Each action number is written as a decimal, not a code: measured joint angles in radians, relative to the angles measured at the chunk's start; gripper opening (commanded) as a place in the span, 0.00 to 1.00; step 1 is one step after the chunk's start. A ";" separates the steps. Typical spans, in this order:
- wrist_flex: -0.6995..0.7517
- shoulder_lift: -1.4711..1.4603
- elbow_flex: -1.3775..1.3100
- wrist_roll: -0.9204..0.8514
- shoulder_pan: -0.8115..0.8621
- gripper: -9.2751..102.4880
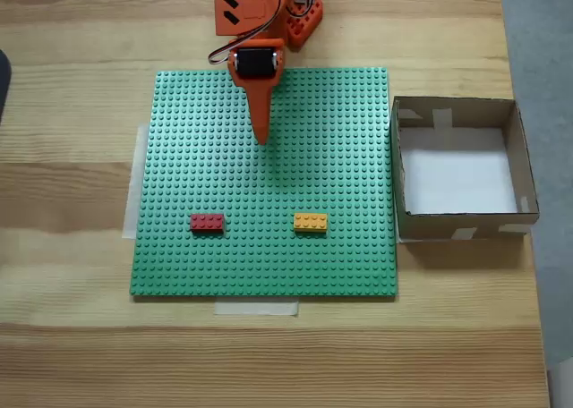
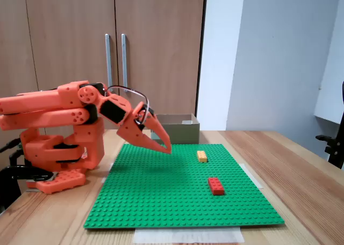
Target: Pick the yellow lego block and put it in the box.
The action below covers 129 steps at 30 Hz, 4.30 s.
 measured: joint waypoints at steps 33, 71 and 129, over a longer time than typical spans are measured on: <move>0.284 -0.517 -0.456 -0.124 -0.014 0.21; 0.503 -1.407 -1.401 0.295 -0.287 0.23; 0.333 -1.945 -1.608 0.178 -0.202 0.26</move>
